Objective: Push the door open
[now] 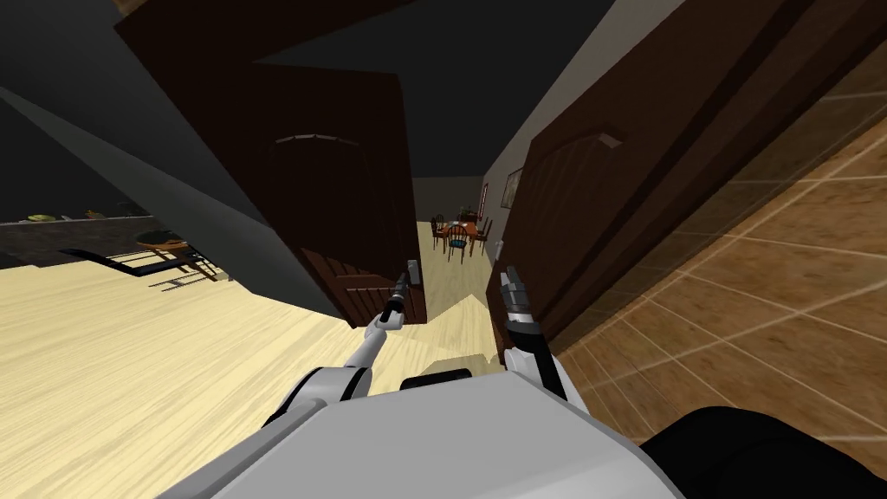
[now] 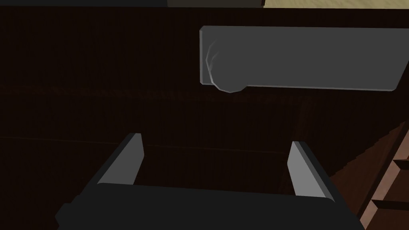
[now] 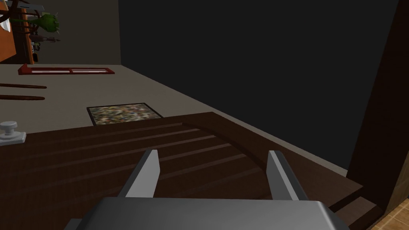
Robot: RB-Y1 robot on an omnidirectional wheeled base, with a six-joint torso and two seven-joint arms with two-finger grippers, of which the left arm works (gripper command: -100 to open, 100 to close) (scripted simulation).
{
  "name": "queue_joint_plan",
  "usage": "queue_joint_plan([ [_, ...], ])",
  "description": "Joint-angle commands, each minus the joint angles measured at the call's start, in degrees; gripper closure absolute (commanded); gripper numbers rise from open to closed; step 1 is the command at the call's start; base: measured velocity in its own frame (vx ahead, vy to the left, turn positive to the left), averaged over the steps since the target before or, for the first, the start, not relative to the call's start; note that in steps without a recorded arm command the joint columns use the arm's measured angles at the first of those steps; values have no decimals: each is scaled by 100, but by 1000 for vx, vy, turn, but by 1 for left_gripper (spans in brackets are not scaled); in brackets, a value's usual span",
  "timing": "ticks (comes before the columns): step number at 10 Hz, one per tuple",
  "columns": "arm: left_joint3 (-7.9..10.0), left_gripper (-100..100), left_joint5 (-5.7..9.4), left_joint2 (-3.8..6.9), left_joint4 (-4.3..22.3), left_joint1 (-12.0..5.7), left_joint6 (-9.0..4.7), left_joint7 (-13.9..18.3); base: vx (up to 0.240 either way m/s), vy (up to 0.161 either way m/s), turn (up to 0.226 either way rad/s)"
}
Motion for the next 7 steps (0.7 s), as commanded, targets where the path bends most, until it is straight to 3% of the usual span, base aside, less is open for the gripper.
queue_joint_plan([
  [1,15,-100,4,23,4,6,-22,-8,93,-1,-31],
  [7,71,-100,19,42,21,29,-104,-40,192,-18,-21],
])
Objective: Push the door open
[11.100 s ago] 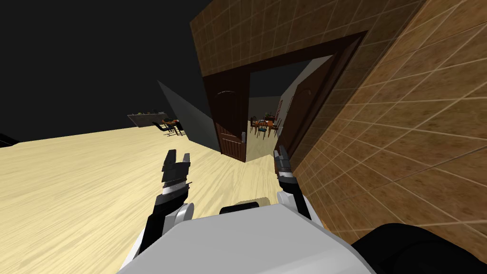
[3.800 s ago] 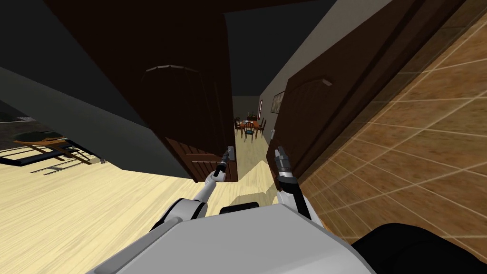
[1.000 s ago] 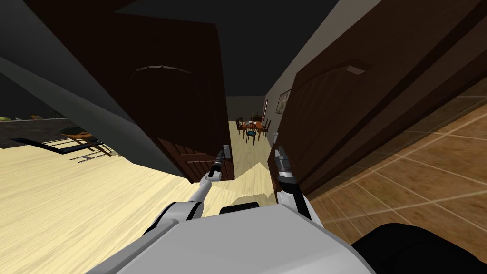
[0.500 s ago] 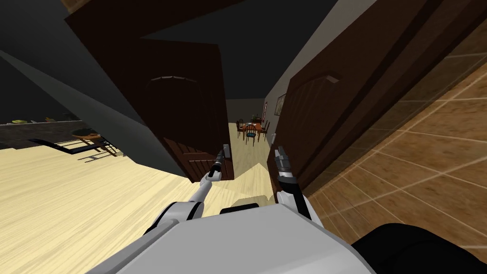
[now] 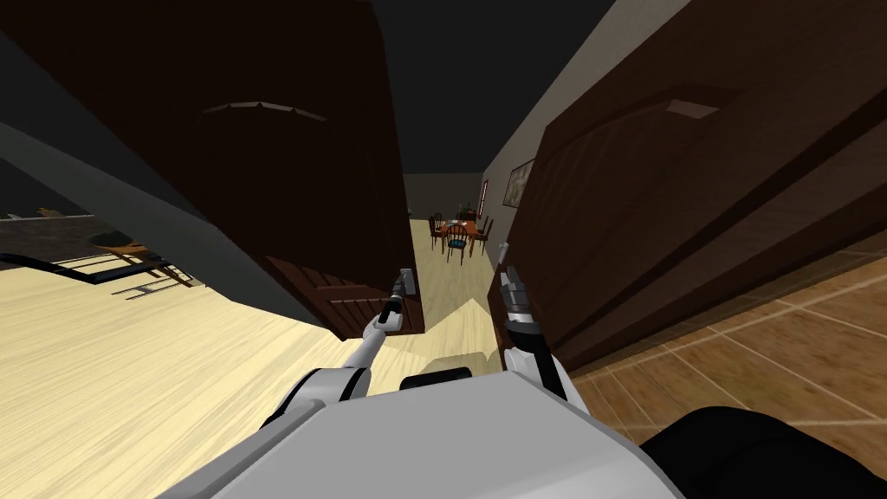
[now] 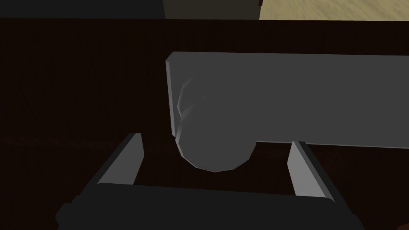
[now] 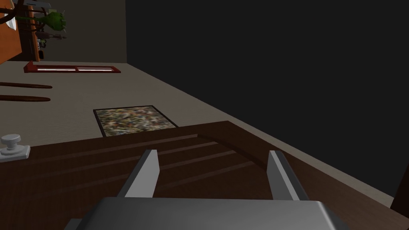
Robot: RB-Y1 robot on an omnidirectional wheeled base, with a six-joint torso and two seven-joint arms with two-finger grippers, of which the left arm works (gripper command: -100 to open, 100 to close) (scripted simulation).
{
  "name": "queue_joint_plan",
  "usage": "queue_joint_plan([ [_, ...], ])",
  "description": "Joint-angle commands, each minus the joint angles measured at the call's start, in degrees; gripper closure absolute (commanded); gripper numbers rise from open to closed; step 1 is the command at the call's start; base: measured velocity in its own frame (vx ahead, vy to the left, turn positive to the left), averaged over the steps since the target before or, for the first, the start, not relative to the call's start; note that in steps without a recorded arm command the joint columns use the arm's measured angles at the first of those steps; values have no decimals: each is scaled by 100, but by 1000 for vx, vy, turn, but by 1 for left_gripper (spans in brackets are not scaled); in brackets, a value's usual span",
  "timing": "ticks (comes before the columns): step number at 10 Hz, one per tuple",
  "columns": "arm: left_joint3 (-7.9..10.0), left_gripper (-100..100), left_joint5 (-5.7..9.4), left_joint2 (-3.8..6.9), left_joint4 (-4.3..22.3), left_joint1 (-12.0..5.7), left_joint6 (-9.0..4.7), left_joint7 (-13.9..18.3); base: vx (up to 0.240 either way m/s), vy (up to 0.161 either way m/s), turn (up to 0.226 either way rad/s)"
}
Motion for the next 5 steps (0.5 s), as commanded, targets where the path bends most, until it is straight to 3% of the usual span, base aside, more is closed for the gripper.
queue_joint_plan([
  [1,14,-100,4,-7,8,3,-23,-8,184,-19,-21],
  [2,9,-100,3,-3,8,-1,-14,-5,76,-12,0],
  [3,9,100,3,-3,8,-1,-14,-5,-10,3,3],
  [5,9,100,3,-3,8,-1,-14,-5,-25,5,-4],
])
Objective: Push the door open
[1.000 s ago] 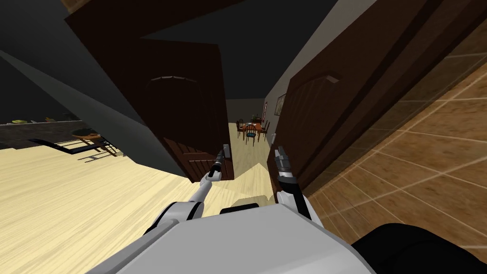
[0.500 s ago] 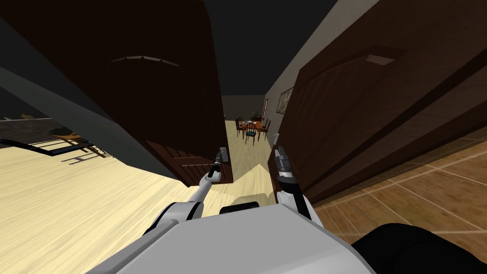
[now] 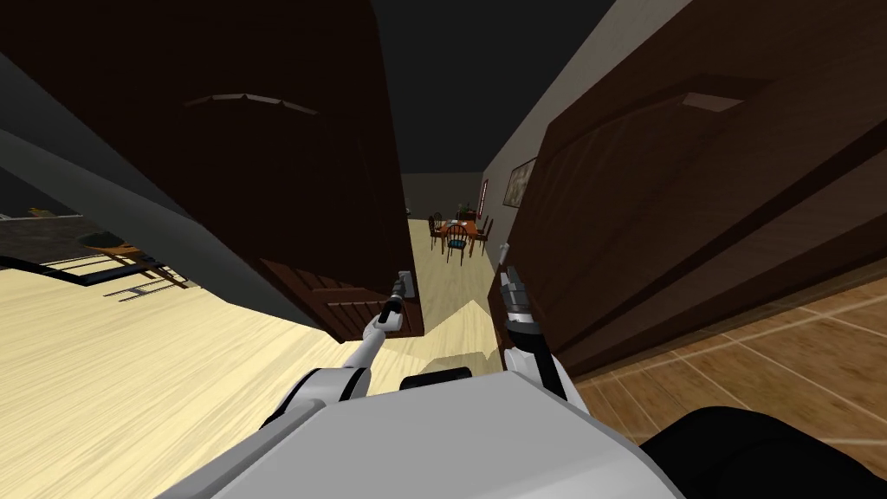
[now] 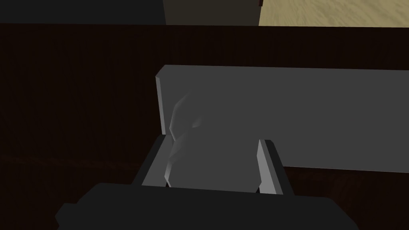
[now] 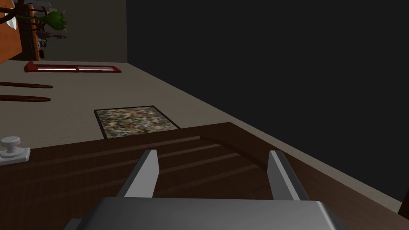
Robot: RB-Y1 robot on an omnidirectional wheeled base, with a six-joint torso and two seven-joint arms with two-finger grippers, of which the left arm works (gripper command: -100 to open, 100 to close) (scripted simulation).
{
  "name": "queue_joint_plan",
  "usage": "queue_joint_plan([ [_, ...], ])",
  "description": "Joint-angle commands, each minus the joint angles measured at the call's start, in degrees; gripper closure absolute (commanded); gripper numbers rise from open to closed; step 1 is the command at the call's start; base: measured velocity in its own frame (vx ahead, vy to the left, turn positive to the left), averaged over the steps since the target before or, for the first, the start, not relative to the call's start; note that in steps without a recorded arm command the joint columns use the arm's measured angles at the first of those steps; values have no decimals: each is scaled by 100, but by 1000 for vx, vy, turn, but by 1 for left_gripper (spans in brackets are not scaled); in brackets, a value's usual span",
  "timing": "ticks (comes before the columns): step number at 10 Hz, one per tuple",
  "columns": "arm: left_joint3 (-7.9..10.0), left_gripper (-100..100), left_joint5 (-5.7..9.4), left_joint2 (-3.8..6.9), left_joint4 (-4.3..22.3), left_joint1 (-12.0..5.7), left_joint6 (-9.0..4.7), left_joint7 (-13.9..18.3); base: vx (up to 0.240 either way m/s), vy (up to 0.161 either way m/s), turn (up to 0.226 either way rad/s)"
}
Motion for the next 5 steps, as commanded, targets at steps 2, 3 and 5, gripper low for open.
queue_joint_plan([
  [2,-2,100,0,-4,2,6,1,1,-13,1,2],
  [3,-2,100,0,-4,2,6,1,1,0,0,0],
  [5,109,100,32,30,-2,16,13,-102,119,-51,46],
])
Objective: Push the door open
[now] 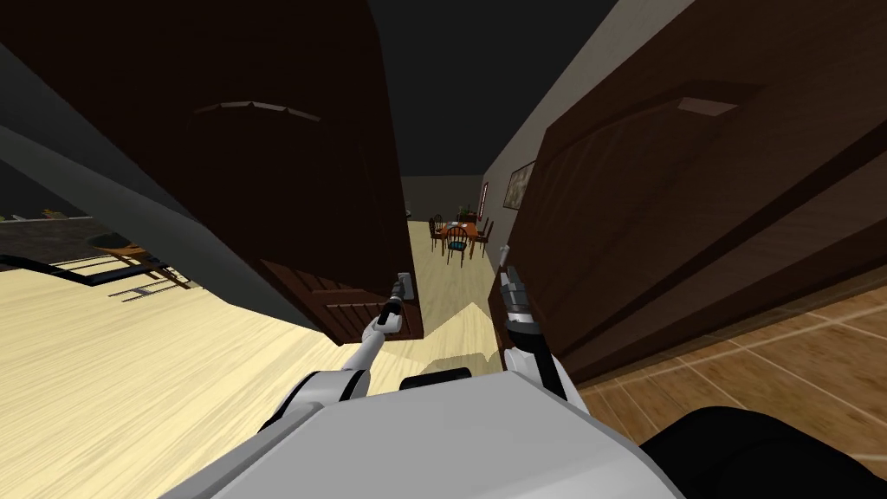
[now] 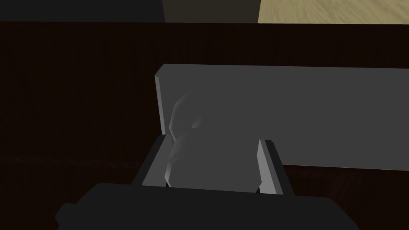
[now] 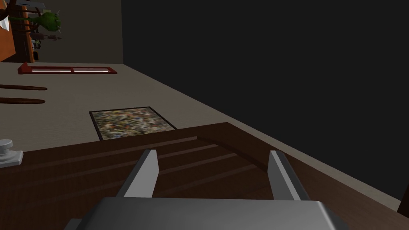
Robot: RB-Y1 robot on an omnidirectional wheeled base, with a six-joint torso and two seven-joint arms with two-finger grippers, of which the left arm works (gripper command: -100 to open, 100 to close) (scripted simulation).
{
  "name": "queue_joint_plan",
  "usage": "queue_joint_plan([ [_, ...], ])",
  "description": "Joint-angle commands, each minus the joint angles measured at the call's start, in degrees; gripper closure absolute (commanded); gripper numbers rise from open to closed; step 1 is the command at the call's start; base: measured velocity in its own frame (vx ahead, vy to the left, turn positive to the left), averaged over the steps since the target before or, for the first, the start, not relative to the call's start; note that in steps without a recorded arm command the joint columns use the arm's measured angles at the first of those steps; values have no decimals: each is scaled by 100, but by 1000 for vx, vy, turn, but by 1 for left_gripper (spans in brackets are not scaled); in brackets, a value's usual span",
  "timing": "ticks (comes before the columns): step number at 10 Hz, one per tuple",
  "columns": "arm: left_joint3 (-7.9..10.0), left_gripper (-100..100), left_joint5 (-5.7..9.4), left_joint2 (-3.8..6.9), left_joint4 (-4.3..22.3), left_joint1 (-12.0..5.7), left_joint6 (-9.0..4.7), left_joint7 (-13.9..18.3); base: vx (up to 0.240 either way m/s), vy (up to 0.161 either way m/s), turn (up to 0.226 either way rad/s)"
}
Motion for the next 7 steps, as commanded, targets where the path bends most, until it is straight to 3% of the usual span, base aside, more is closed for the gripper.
queue_joint_plan([
  [1,98,100,28,53,10,-73,-45,-73,162,-42,29],
  [7,472,100,136,92,-40,-78,-36,-415,191,-56,56],
])
